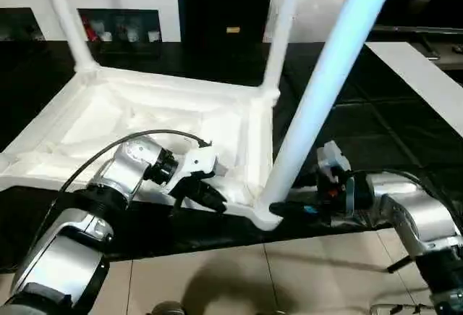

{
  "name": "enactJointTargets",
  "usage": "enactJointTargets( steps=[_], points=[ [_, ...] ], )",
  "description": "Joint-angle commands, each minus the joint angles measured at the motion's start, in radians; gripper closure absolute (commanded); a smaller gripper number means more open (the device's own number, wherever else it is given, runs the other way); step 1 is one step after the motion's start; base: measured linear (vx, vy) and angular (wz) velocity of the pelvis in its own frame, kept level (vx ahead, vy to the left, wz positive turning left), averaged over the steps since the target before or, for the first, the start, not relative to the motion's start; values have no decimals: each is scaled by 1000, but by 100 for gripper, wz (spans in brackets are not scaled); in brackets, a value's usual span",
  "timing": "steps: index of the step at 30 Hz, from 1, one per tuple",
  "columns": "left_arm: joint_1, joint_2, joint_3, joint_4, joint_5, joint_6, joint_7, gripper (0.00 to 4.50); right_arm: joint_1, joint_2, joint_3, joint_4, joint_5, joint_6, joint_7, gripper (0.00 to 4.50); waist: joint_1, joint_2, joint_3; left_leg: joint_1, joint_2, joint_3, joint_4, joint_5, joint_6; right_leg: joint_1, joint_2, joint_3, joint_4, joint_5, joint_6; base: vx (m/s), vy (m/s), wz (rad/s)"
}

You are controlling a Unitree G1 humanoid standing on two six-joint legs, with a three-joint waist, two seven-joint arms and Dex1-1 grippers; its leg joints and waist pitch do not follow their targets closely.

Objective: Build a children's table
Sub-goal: Rotate leg to tighten

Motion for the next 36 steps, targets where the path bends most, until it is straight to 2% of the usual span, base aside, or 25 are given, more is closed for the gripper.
enactJointTargets(
  steps=[1,2,3,5,9,14,18,21,23,24,27,28,29,30,31,32,34,36],
  points=[
    [-33,-15,-40,-10,6,-24,-49,450,-18,-13,20,12,-7,-5,29,167,-4,-1,-67,9,29,2,-65,-195,38,52,-74,46,-77,-280,-184,0,0,0],
    [-35,-17,-42,-7,6,-26,-49,450,-21,-14,26,15,-10,-6,36,172,-3,1,-67,9,29,2,-65,-196,37,52,-75,46,-78,-279,-185,0,0,0],
    [-38,-18,-44,-2,6,-28,-49,450,-22,-14,30,17,-12,-7,40,172,-2,0,-66,9,29,2,-65,-198,34,52,-75,46,-78,-281,-184,0,0,0],
    [-44,-22,-45,7,7,-32,-49,450,-25,-17,36,20,-10,-5,47,204,-1,-4,-67,9,28,2,-65,-199,33,53,-76,46,-78,-288,-181,0,0,0],
    [-51,-25,-43,17,8,-38,-49,450,-26,-17,42,22,-12,-7,52,230,0,-3,-66,8,27,2,-65,-201,31,52,-75,46,-80,-307,-171,0,0,0],
    [-50,-36,-23,31,11,-38,-37,450,-14,-9,42,7,-6,2,47,242,0,-2,-65,9,27,1,-65,-207,29,53,-76,45,-83,-319,-168,0,0,0],
    [-40,-71,19,23,-23,37,45,450,29,23,12,-55,38,65,-27,244,3,-4,-64,10,27,2,-66,-205,30,52,-74,46,-84,-322,-164,0,0,0],
    [-40,-103,41,27,-19,83,149,450,61,71,-6,-94,31,87,-133,244,3,-3,-63,14,26,-1,-68,-220,18,49,-77,46,-88,-366,-150,0,0,0],
    [-37,-161,75,26,-30,146,269,450,92,154,-22,-120,-11,94,-304,244,-2,-1,-58,14,23,-3,-71,-247,2,46,-77,44,-96,-425,-131,0,0,0],
    [-37,-161,75,26,-30,146,269,450,92,154,-22,-120,-11,94,-304,244,-9,-5,-60,12,19,-7,-72,-256,-8,49,-79,40,-100,-475,-109,0,0,0],
    [-35,-209,89,13,-17,192,368,450,97,234,-35,-119,-41,115,-449,247,-29,-3,-60,8,16,-9,-72,-262,-4,47,-76,38,-108,-507,-86,0,0,0],
    [-35,-216,91,11,-16,203,381,450,96,246,-37,-118,-45,119,-469,249,-34,-4,-60,9,16,-8,-72,-262,-4,46,-75,38,-108,-507,-85,0,0,0],
    [-44,-257,112,15,-10,250,487,450,80,320,-53,-94,-77,135,-601,250,-41,-4,-60,8,15,-8,-71,-257,-1,46,-75,39,-107,-498,-88,0,0,0],
    [-44,-257,112,15,-10,250,487,450,80,320,-53,-94,-77,135,-601,251,-46,-2,-60,8,14,-9,-71,-259,-1,43,-74,38,-109,-501,-91,0,0,0],
    [-56,-292,134,23,-4,292,589,450,49,396,-81,-50,-103,140,-740,251,-48,-4,-62,8,14,-8,-69,-257,-1,44,-74,38,-108,-497,-92,0,0,0],
    [-59,-301,141,25,-2,302,619,450,39,417,-89,-36,-110,141,-778,252,-55,1,-60,9,13,-9,-71,-256,-6,40,-74,38,-107,-502,-96,0,0,0],
    [-68,-318,160,26,6,320,694,450,3,475,-103,10,-139,137,-879,253,-68,2,-63,6,13,-10,-70,-251,-3,43,-72,40,-106,-469,-103,0,0,0],
    [-73,-327,174,22,11,335,747,450,-27,512,-104,44,-171,132,-948,253,-73,2,-62,6,12,-8,-70,-255,0,42,-69,40,-106,-450,-108,0,0,0]
  ],
)
